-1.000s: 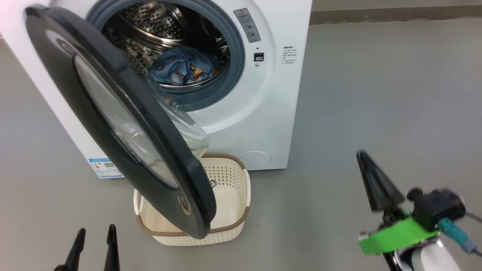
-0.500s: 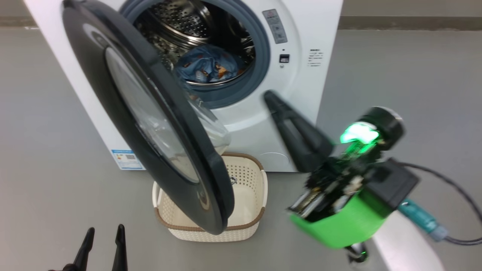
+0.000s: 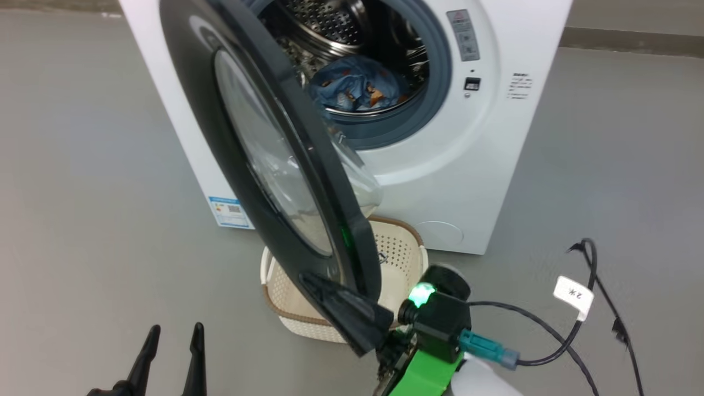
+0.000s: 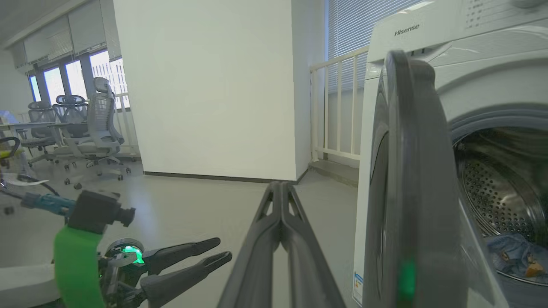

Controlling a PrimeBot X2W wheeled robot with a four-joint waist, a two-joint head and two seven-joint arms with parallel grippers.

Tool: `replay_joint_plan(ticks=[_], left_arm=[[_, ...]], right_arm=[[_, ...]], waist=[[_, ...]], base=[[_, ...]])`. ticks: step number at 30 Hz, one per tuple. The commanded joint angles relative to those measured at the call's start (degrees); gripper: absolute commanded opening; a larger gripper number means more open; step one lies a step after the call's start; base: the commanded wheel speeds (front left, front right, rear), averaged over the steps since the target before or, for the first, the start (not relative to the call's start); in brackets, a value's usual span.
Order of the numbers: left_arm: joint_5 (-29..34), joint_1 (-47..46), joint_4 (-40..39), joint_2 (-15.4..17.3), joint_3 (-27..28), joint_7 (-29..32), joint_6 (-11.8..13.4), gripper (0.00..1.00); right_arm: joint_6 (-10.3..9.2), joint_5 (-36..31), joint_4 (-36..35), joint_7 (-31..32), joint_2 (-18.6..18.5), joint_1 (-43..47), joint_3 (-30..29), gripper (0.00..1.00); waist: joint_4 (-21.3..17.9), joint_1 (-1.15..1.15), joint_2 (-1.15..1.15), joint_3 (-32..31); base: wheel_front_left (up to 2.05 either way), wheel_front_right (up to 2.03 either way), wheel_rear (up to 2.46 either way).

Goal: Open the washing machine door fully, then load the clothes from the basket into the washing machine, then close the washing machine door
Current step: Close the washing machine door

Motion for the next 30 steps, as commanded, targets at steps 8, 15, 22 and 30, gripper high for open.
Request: replay_joint_plan(ticks=[8,15,22,30], left_arm=[[-0.46,-3.56,-2.86,0.0,0.42,-0.37,-0.09,1.0],[-0.55,-4.14,-3.72,-0.15,0.13,-0.37,-0.09,1.0],[-0.5,-4.5,-4.09,-0.34,0.03,-0.37,-0.09,1.0],[-0.64,-4.92,-4.26,-0.6,-0.07,-0.37,-0.09,1.0]], right_arm=[[0.08,3.23,4.65,-0.25,1.27,1.44,1.82,0.0],[0.08,2.61,7.64,-0.25,1.27,0.82,-0.13,0.0],[0.08,2.16,8.56,-0.25,1.28,0.33,-1.74,0.0],[0.08,1.52,8.92,-0.25,1.28,-0.43,-3.51,0.0]], waist=[[2.92,0.0,0.0,2.15],[3.86,0.0,0.0,3.61],[4.2,0.0,0.0,5.01],[4.08,0.0,0.0,6.63]], base=[[0.0,0.0,0.0],[0.0,0.0,0.0],[0.0,0.0,0.0],[0.0,0.0,0.0]])
